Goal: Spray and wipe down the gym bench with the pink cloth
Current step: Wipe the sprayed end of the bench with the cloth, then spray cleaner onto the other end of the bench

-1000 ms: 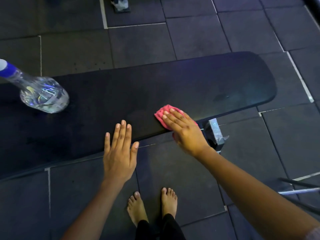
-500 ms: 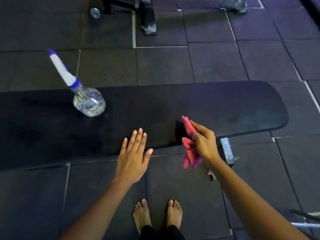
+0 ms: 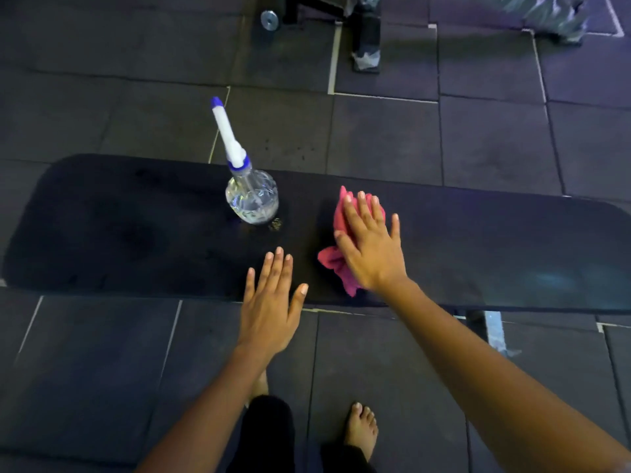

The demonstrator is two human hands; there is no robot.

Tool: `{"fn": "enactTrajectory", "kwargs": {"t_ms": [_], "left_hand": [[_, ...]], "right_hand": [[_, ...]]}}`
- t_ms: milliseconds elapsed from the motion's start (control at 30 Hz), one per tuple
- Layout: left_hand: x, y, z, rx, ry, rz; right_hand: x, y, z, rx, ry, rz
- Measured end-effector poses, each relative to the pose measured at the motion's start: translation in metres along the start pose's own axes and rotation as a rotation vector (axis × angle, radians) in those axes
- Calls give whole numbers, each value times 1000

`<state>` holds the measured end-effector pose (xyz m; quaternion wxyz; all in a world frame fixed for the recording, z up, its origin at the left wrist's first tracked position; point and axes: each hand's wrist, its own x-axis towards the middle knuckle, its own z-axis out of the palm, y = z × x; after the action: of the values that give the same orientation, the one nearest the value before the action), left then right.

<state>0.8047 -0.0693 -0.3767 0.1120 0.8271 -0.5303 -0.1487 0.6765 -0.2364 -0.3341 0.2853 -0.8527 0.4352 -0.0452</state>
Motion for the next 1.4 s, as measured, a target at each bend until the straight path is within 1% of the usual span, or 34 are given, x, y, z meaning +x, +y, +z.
{"fn": "enactTrajectory", "kwargs": {"t_ms": [67, 133, 233, 333, 400, 500, 533, 567, 633, 733, 800, 933, 1033, 1100, 1200, 1267, 1300, 1367, 1400], "left_hand": [[6, -7, 2, 8, 0, -19], [9, -16, 3, 33, -25, -13], [15, -34, 3, 63, -69, 34], [19, -52, -1, 59, -95, 127], [22, -65, -5, 54, -105, 173], [32, -89, -15, 38, -85, 172], [36, -96, -19, 42, -87, 175], [40, -104, -22, 52, -94, 182], [48, -118, -30, 66, -117, 184], [58, -137, -41, 66, -141, 150], [64, -148, -47, 39, -143, 121], [70, -162, -54, -6, -132, 87], [71, -174, -54, 11, -118, 69], [70, -180, -53, 36, -116, 89], [69, -184, -52, 51, -122, 103], [68, -184, -52, 23, -117, 62], [67, -185, -53, 3, -112, 32], [64, -189, -53, -6, -101, -11], [62, -191, -53, 3, -102, -16]], "right_hand": [[4, 9, 28, -199, -100, 23], [1, 19, 51, -296, -141, 20], [0, 24, 64, -327, -98, 64], [4, 8, 54, -331, -84, 125], [11, -16, 43, -174, -48, 129], [36, -68, 28, 326, -1, 45], [48, -83, 26, 439, 1, 6], [61, -98, 25, 487, 4, -40], [89, -118, 28, 541, 30, -110], [120, -138, 35, 630, 112, -102], [128, -149, 45, 618, 169, -101], [138, -157, 59, 643, 271, 2], [144, -158, 53, 571, 331, 15], [145, -166, 48, 581, 373, -7], [140, -185, 46, 584, 416, 60], [137, -193, 46, 576, 395, 159], [134, -196, 45, 592, 348, 222], [121, -203, 45, 660, 181, 279], [112, -205, 47, 737, 93, 303]]}}
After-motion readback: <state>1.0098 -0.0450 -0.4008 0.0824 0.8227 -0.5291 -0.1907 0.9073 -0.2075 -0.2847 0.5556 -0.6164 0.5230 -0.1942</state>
